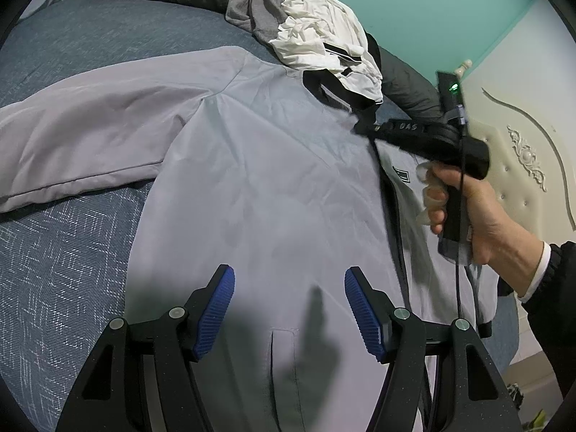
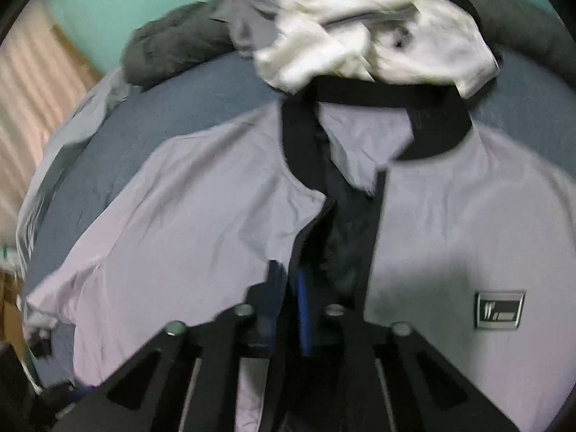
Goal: Fold clothes
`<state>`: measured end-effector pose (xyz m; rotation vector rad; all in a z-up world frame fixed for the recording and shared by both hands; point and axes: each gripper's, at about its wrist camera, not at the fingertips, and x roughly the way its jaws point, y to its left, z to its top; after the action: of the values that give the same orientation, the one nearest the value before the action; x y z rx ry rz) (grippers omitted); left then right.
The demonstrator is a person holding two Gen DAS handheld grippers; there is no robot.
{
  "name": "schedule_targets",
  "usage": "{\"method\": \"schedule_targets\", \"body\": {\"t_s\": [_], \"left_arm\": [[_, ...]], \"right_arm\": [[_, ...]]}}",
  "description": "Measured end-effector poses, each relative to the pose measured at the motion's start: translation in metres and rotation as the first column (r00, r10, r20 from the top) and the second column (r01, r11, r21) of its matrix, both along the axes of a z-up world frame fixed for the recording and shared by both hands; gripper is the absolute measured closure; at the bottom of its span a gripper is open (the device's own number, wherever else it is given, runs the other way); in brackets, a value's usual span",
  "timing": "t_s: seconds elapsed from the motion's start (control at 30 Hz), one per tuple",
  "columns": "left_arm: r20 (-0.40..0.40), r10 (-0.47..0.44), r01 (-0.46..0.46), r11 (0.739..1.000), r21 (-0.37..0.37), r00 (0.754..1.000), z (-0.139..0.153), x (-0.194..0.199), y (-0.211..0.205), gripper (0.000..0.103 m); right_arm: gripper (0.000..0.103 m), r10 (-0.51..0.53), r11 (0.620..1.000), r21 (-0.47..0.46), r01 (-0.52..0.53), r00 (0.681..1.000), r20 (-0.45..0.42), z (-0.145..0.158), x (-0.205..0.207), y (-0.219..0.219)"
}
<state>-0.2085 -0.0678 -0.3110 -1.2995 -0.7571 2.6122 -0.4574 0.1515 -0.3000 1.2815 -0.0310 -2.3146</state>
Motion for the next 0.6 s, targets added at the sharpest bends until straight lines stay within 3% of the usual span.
{"method": "schedule_targets", "body": {"t_s": [0.13,0.2,0.4,0.5,0.6], "left_arm": [[0.001,-0.001,0.001,1.0,-0.002,1.0,0.0,0.0,0.002,0.035],[0.001,-0.004,0.004,1.0,-0.003,1.0,0.0,-0.001,0.002,0.035],[0.009,-0.005,0.005,1.0,0.002,1.0,-0.001,-0.001,0.0,0.035],[0.012,-0.004,0.004,1.0,0.006,1.0,-0.003,-0.001,-0.001,0.035],[0.019,0.002,-0.002,1.0,0.005,1.0,-0.004,0.0,-0.003,0.035]], "right_arm": [[0.1,0.046,0.998,0.042,-0.04,0.988,-0.15,0.026,0.013,-0.008],[0.1,0.045,0.996,0.084,-0.03,0.982,-0.184,0.032,0.013,-0.007],[0.1,0.011,0.988,0.152,0.012,0.989,-0.149,0.014,-0.003,0.001],[0.1,-0.025,0.98,0.196,0.041,0.996,-0.08,-0.008,-0.017,0.002],[0.1,-0.055,0.982,0.178,0.062,0.997,-0.047,-0.022,-0.022,0.003]]}}
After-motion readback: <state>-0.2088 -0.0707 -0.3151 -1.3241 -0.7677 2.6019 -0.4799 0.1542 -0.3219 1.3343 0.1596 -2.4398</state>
